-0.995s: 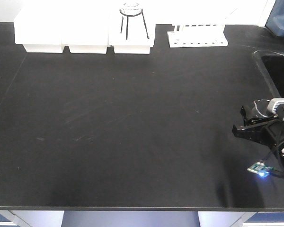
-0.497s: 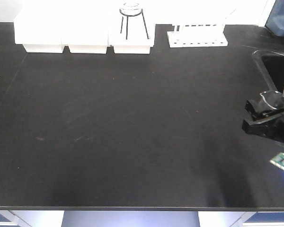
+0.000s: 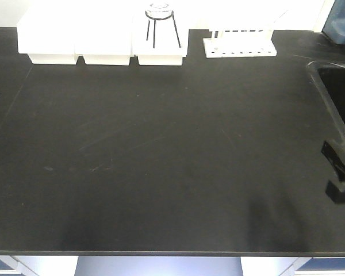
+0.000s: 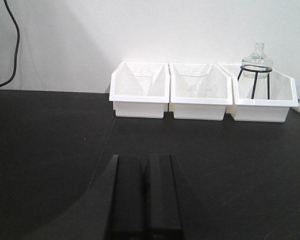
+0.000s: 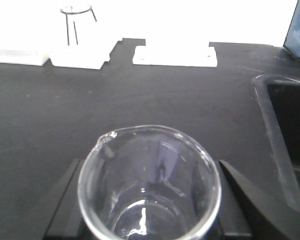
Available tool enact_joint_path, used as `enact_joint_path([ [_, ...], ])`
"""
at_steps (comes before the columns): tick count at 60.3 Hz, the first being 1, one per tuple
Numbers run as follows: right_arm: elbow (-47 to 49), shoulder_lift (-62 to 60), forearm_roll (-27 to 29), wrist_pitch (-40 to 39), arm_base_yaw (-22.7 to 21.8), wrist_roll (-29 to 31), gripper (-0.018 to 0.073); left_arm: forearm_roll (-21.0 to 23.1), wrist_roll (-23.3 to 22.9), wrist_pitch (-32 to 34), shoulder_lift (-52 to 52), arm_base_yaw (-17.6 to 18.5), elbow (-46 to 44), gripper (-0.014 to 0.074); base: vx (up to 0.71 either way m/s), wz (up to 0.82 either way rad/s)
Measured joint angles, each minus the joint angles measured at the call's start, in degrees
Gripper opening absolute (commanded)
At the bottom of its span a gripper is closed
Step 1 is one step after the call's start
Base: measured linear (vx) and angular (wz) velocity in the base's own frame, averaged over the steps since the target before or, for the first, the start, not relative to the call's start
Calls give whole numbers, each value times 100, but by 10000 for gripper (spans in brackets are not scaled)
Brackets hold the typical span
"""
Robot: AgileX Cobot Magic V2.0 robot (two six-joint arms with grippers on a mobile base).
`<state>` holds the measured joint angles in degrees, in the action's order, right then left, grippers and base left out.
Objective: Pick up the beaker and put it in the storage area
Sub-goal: 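Lift the beaker with the right gripper and pull it toward the robot, then drive the base to the other bench holding the beaker in the right gripper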
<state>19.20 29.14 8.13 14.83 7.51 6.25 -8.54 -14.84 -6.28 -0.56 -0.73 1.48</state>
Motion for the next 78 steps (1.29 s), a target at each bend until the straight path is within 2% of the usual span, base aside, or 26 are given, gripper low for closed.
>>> enact_joint_path([
  [11, 0, -551, -26, 410, 0, 21, -4, 0, 0, 0, 0, 0, 0, -8, 0, 0],
  [22, 0, -839, -43, 480, 0, 116, -4, 0, 0, 0, 0, 0, 0, -8, 0, 0],
  [78, 0, -864, -43, 555, 0, 178, -4, 0, 0, 0, 0, 0, 0, -8, 0, 0],
])
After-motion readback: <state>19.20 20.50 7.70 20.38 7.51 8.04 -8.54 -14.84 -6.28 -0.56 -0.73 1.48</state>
